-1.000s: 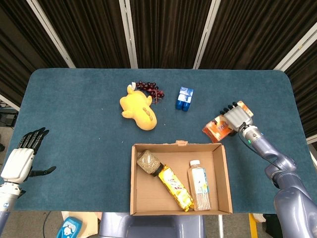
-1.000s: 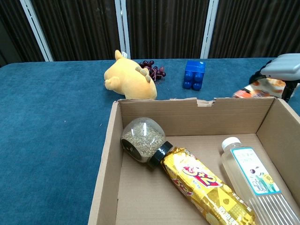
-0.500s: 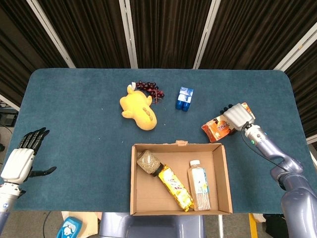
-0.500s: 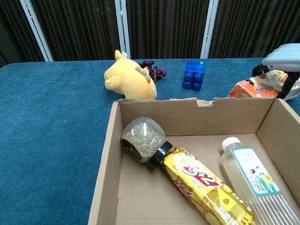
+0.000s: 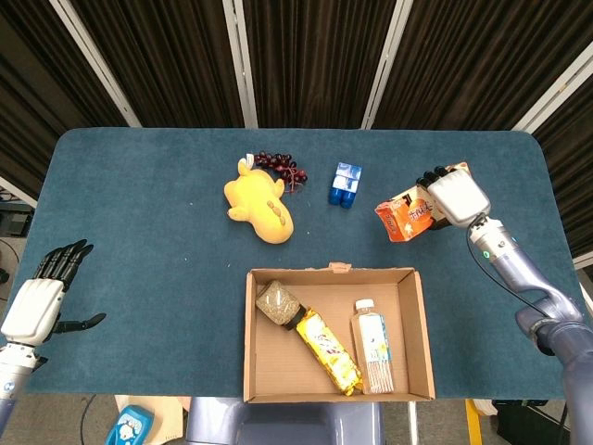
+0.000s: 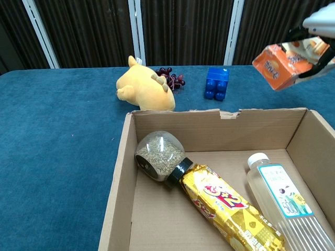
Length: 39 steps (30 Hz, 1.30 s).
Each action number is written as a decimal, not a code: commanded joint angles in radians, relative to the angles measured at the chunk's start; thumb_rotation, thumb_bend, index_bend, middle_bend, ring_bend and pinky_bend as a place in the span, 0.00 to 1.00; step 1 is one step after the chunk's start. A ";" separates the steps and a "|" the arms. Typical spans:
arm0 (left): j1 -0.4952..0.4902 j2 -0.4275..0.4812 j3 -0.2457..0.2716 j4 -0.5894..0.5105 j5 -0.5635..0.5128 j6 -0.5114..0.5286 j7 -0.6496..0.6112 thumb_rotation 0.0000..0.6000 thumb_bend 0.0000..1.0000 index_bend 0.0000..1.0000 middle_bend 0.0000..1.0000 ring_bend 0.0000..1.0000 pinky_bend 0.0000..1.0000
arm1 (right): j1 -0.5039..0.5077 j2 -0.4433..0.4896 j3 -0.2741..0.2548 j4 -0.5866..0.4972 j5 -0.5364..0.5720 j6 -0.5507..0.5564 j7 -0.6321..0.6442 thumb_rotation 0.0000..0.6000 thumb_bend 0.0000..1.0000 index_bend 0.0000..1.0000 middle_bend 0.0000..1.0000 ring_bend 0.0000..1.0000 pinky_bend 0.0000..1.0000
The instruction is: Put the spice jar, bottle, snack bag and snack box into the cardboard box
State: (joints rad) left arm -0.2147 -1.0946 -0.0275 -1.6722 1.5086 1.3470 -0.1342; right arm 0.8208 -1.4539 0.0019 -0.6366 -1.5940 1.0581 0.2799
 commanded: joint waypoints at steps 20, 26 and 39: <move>0.010 0.016 0.022 -0.003 0.047 0.021 -0.049 1.00 0.06 0.03 0.00 0.00 0.00 | -0.163 0.417 -0.051 -0.994 -0.242 0.309 -0.383 1.00 0.20 0.76 0.66 0.60 0.64; 0.012 0.014 0.022 -0.001 0.049 0.027 -0.051 1.00 0.06 0.03 0.00 0.00 0.00 | -0.183 0.378 -0.082 -1.044 -0.302 0.279 -0.437 1.00 0.20 0.72 0.62 0.57 0.62; 0.015 0.013 0.018 0.011 0.039 0.032 -0.061 1.00 0.06 0.03 0.00 0.00 0.00 | -0.206 0.351 -0.034 -1.177 -0.085 0.065 -0.690 1.00 0.00 0.00 0.00 0.00 0.00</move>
State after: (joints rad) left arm -0.1994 -1.0818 -0.0090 -1.6612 1.5482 1.3787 -0.1951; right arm 0.6261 -1.1075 -0.0624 -1.7733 -1.7488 1.1595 -0.3415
